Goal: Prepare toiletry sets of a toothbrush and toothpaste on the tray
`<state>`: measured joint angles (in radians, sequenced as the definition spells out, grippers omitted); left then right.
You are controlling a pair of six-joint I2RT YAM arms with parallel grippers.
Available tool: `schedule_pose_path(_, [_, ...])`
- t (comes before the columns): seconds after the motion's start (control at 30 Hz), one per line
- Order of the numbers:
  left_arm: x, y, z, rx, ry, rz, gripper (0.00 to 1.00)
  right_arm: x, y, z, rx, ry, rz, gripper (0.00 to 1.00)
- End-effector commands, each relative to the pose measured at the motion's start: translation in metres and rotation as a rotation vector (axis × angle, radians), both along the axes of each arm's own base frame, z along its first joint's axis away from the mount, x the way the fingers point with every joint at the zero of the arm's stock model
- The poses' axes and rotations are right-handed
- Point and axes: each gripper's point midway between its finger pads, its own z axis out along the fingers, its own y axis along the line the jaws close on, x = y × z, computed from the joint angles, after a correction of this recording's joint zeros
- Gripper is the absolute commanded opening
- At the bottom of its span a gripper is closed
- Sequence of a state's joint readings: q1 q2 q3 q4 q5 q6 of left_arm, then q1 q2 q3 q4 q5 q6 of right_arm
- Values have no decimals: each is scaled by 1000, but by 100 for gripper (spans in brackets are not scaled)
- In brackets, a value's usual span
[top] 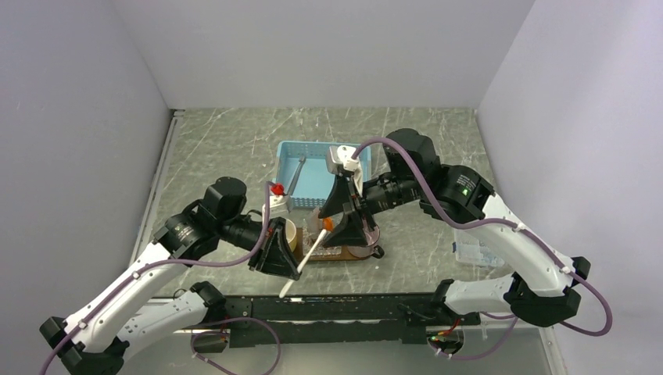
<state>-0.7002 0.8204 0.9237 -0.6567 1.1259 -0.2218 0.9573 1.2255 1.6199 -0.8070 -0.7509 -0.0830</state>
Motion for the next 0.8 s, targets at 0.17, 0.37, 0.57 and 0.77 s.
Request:
schedule_pose_path(0.17, [-14,4,13,-57,-109,-43,0,-14,0,2,34,62,74,64])
schedule_pose_path(0.37, [-17,6,14,-61,-111,-47,0,-18,4,-8,14,104,113,59])
schedule_pose_path(0.57, [-16,5,14,-57,-114,-47,0,-18,8,-14,5,125,128,52])
schedule_pose_path(0.77, [-15,4,13,-51,-114,-44,0,-20,8,-16,1,131,141,44])
